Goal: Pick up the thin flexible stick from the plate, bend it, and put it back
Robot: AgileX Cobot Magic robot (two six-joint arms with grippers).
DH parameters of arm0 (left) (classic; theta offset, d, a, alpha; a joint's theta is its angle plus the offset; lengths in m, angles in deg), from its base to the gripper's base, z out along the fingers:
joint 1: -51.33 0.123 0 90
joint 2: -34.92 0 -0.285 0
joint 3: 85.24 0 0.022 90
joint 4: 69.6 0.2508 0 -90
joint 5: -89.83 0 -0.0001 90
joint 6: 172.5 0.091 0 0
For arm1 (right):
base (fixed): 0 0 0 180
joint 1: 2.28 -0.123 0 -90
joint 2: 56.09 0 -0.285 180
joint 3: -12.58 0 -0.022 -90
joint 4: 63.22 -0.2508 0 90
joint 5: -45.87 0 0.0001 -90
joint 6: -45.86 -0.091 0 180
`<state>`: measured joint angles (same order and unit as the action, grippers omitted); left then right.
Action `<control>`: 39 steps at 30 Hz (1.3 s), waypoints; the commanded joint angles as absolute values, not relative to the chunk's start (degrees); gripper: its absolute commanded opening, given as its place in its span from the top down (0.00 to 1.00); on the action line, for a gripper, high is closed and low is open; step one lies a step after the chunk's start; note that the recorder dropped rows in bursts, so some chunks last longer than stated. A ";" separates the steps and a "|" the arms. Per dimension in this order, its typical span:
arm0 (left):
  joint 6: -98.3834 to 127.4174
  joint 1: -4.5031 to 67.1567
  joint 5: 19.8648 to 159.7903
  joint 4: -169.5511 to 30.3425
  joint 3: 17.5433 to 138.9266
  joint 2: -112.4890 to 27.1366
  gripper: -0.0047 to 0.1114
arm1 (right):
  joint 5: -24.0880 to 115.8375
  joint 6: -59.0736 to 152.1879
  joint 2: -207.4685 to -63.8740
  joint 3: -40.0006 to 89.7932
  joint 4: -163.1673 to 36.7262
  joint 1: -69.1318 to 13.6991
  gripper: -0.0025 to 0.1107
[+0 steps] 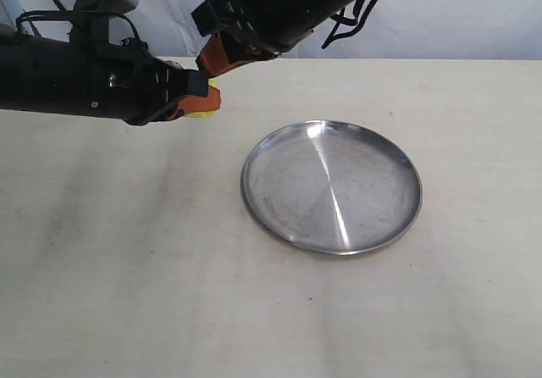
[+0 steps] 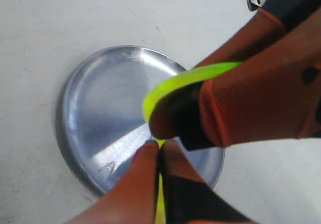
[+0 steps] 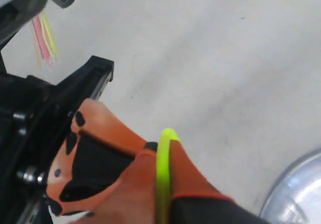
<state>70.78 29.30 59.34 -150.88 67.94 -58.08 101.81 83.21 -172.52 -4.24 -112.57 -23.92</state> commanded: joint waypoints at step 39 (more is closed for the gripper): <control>88.06 26.17 57.83 -146.67 67.85 -58.23 0.96 | 81.59 65.20 -172.42 6.48 -142.59 -24.62 0.98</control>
